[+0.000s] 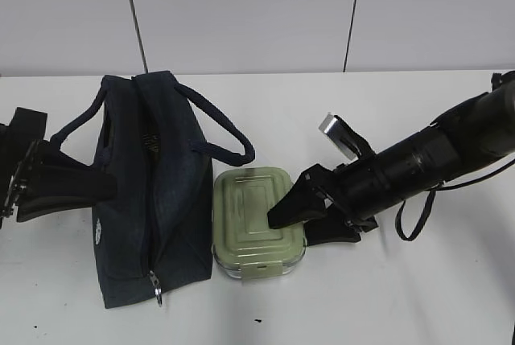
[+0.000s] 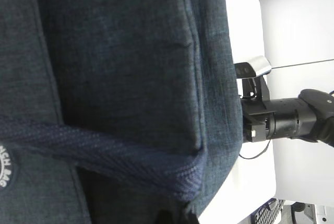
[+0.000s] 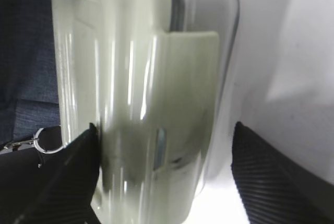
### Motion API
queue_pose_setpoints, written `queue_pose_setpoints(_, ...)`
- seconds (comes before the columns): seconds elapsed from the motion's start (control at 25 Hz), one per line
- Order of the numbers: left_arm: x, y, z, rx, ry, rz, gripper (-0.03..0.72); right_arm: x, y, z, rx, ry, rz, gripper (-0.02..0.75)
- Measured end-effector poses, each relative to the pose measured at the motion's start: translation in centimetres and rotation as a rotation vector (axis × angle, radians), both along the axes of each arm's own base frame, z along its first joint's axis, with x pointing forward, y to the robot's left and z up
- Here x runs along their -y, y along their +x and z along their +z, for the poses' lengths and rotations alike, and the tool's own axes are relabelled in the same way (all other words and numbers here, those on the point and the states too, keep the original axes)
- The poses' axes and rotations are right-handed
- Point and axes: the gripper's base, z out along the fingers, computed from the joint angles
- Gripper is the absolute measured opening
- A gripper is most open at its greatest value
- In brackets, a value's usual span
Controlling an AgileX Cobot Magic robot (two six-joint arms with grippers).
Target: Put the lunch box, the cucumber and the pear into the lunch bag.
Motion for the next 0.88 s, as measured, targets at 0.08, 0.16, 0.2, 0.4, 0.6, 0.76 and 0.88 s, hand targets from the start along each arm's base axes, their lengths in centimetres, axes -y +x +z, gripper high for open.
queue_pose_setpoints(0.08,0.0,0.0,0.0,0.0,0.0,0.0,-0.015,-0.04,0.04,-0.12,-0.006,0.007,-0.007,0.596)
queue_pose_setpoints(0.16,0.0,0.0,0.0,0.0,0.0,0.0,-0.015,-0.07,0.12,-0.08,-0.008,0.015,-0.019,0.596)
queue_pose_setpoints(0.2,0.0,0.0,0.0,0.0,0.0,0.0,-0.015,-0.09,0.19,-0.02,-0.007,0.018,-0.022,0.596)
queue_pose_setpoints(0.4,0.0,0.0,0.0,0.0,0.0,0.0,-0.015,-0.19,0.87,0.45,0.019,0.026,-0.027,0.594)
queue_pose_setpoints(0.6,0.0,0.0,0.0,0.0,0.0,0.0,-0.015,-0.19,0.86,0.49,0.023,0.022,-0.013,0.545)
queue_pose_setpoints(0.76,0.0,0.0,0.0,0.0,0.0,0.0,-0.015,-0.13,0.65,0.37,0.024,0.007,0.015,0.495)
queue_pose_setpoints(0.88,0.0,0.0,0.0,0.0,0.0,0.0,-0.015,-0.15,0.61,0.4,0.022,0.011,0.019,0.455)
